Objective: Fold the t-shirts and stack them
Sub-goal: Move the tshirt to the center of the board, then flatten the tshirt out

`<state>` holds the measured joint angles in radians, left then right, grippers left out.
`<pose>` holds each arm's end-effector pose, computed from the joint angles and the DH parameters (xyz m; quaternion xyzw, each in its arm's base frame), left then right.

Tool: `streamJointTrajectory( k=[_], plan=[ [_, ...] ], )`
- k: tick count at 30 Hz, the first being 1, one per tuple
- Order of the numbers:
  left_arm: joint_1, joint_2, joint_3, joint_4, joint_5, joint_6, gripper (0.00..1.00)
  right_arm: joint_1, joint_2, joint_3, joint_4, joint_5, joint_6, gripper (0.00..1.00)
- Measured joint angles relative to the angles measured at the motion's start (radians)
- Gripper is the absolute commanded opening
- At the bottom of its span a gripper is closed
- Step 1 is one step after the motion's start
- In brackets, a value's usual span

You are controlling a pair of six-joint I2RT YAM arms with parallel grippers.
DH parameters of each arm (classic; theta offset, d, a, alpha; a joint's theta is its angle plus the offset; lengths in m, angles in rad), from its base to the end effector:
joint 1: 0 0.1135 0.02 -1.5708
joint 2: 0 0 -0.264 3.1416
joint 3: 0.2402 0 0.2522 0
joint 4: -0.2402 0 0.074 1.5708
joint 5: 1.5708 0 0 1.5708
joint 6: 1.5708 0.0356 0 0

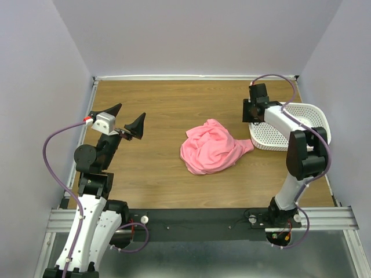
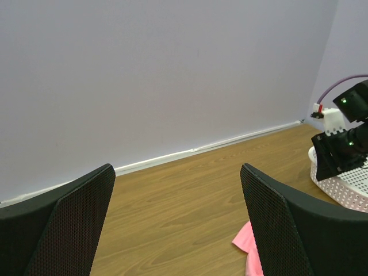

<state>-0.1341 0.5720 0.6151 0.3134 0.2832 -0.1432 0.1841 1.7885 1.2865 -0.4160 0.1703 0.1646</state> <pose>0.1389 -0.0288 0.3647 0.1133 0.5653 -0.1921 0.7941 0.3815 0.0649 0.2193 0.0181 0.9440 -0.0239 0.3286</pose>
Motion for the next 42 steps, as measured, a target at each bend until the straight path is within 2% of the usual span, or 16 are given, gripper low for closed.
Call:
streamJointTrajectory(
  k=[3,5,7,15,20,23,27,30,31,32,34,39,42],
  plan=[
    [0.000,0.000,0.000,0.000,0.002,0.000,0.97,0.000,0.040,0.018,0.000,-0.001,-0.004,0.33],
    [0.000,-0.001,0.000,0.000,0.004,0.000,0.97,0.000,0.050,0.021,-0.001,-0.003,-0.015,0.20],
    [0.000,-0.002,0.000,0.000,0.007,0.000,0.98,0.000,0.051,0.022,-0.005,0.001,-0.025,0.15],
    [0.000,-0.015,0.000,0.001,0.017,0.000,0.97,0.002,-0.010,0.004,-0.048,-0.056,-0.143,0.13],
    [0.000,-0.018,0.000,0.004,0.020,0.000,0.97,0.010,-0.129,-0.007,-0.197,-0.258,-0.500,0.13],
    [0.000,-0.018,0.000,0.005,0.021,0.000,0.97,0.018,-0.208,-0.066,-0.248,-0.294,-0.703,0.14],
    [-0.001,-0.018,0.000,0.007,0.023,0.000,0.97,0.018,-0.293,-0.220,-0.274,-0.253,-0.967,0.21],
    [-0.002,-0.018,0.000,0.007,0.024,0.000,0.97,-0.024,-0.301,-0.277,-0.292,-0.215,-1.098,0.34],
    [-0.002,-0.018,0.000,0.007,0.024,0.000,0.97,-0.048,-0.301,-0.278,-0.292,-0.198,-1.125,0.43],
    [-0.003,-0.018,0.000,0.007,0.024,0.000,0.97,-0.068,-0.303,-0.278,-0.289,-0.180,-1.144,0.57],
    [-0.006,-0.020,0.000,0.007,0.024,0.001,0.97,-0.113,-0.302,-0.276,-0.286,-0.138,-1.162,1.00],
    [-0.007,-0.028,0.000,0.007,0.024,0.001,0.97,-0.182,-0.319,-0.272,-0.284,-0.105,-1.177,1.00],
    [-0.010,-0.032,0.000,0.007,0.025,0.000,0.97,-0.183,-0.363,-0.251,-0.289,-0.178,-1.125,1.00]
  ],
)
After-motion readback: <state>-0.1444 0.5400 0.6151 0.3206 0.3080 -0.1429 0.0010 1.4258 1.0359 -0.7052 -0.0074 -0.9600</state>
